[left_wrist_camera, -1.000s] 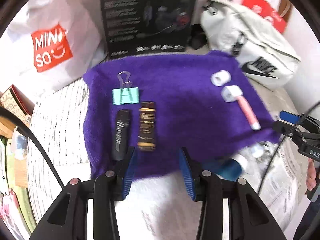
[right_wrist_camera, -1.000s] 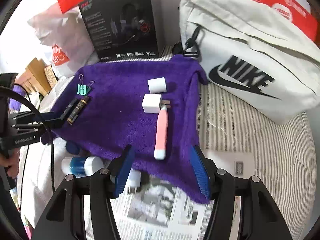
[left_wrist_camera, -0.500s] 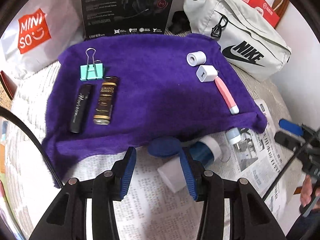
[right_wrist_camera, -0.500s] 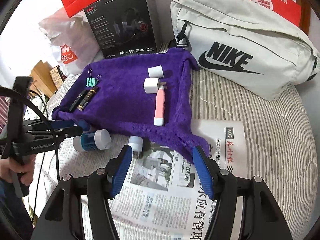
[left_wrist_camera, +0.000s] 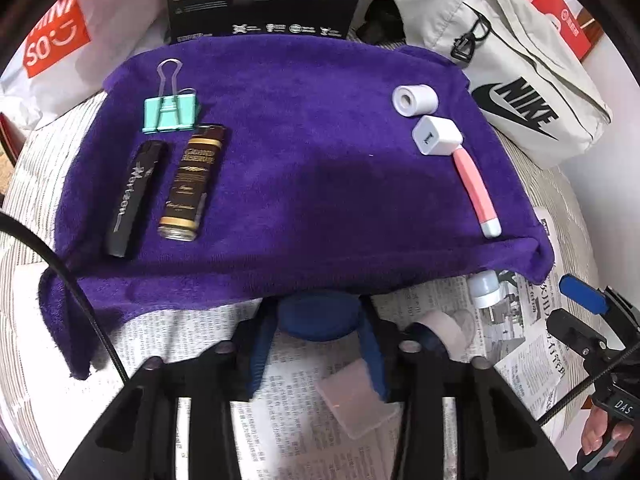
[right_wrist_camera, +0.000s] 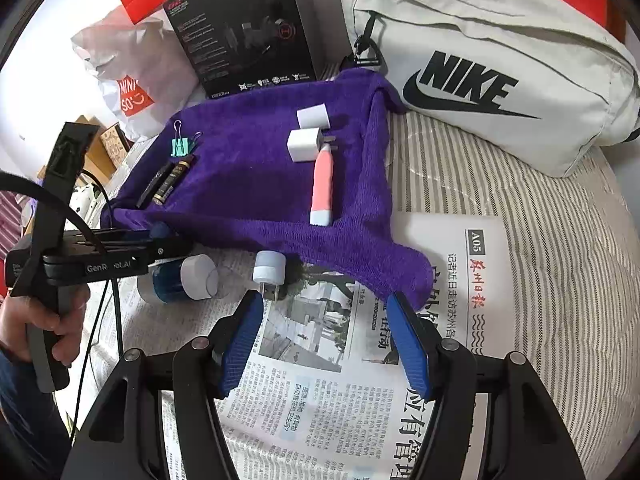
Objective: Organize rigid objects
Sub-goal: 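Grasp the blue-lidded pink jar with left tool while right tool grasps the white USB light, then carry pink jar toward towel with left tool while right tool places USB light on towel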
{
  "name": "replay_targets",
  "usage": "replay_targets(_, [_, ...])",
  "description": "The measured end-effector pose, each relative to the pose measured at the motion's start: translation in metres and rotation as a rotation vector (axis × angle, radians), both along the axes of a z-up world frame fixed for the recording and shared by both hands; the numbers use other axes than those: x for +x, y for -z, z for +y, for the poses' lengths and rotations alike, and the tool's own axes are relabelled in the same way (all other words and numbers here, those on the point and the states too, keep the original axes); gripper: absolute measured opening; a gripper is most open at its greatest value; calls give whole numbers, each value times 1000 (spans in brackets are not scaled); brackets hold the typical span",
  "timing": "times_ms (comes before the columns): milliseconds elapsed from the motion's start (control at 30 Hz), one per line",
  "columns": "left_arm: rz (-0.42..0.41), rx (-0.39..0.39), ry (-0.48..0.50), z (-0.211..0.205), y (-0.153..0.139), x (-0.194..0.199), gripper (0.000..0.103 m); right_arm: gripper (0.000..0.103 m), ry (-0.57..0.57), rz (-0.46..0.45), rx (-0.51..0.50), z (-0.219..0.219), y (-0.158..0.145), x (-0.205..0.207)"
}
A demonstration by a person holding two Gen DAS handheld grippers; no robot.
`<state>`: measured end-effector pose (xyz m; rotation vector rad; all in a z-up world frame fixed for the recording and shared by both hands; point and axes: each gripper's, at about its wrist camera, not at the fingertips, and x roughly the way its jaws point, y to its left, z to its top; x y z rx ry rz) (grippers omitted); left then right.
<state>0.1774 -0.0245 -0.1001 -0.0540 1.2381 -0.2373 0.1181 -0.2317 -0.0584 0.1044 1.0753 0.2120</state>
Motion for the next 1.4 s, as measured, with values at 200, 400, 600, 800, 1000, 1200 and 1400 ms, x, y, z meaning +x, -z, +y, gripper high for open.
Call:
replay_targets(200, [-33,42,-11,31,-9,-16,35,64,-9,11,0,4,4,0])
replay_targets(400, [-40,60,-17,53,-2,-23,35,64,-25,22,-12,13,10,3])
replay_targets(600, [-73,113,7,44,-1,-20,35,64,-29,37,-18,21,16,7])
replay_targets(800, [-79,99,20,50,-2,-21,34,64,-24,24,-9,31,18,15])
replay_targets(1000, [-81,81,25,56,-1,-25,34,46,-20,28,-9,42,24,29])
replay_targets(1200, [-87,57,24,59,0,-25,34,28,-43,37,-86,57,38,38])
replay_targets(1400, [-92,49,18,63,-2,-30,34,24,-52,18,-162,54,36,29])
